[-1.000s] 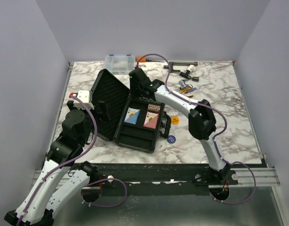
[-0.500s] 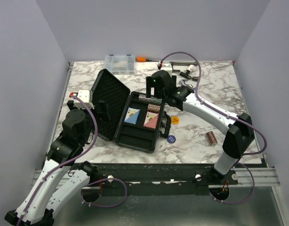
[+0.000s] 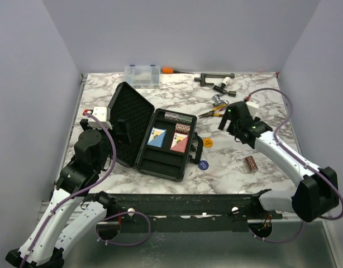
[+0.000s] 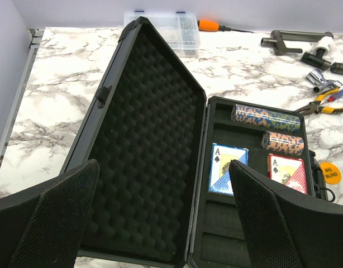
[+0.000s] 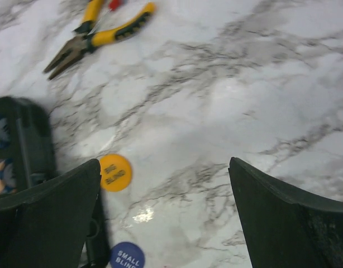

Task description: Pack up texas hold em set

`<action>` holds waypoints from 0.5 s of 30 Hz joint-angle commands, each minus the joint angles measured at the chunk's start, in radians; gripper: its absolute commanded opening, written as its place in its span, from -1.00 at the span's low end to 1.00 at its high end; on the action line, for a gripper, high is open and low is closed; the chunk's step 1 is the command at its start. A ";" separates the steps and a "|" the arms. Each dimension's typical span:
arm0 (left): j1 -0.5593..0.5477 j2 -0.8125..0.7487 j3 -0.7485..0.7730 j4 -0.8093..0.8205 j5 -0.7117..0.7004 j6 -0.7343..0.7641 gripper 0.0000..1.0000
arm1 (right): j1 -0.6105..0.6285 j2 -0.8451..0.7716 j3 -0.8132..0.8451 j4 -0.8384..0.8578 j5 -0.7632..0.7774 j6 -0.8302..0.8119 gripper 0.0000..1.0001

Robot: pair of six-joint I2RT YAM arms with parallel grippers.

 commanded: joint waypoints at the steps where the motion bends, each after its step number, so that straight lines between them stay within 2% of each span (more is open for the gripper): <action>1: 0.008 0.003 -0.004 -0.006 0.030 -0.002 0.96 | -0.108 -0.089 -0.092 -0.030 -0.016 0.086 1.00; 4: 0.008 0.007 -0.002 -0.007 0.036 -0.004 0.96 | -0.128 -0.122 -0.130 -0.075 0.045 0.133 1.00; 8: 0.008 0.003 -0.003 -0.006 0.040 -0.003 0.96 | -0.201 -0.172 -0.201 -0.106 0.039 0.227 1.00; 15: 0.008 -0.006 -0.004 -0.007 0.039 -0.004 0.96 | -0.266 -0.217 -0.214 -0.321 0.171 0.498 1.00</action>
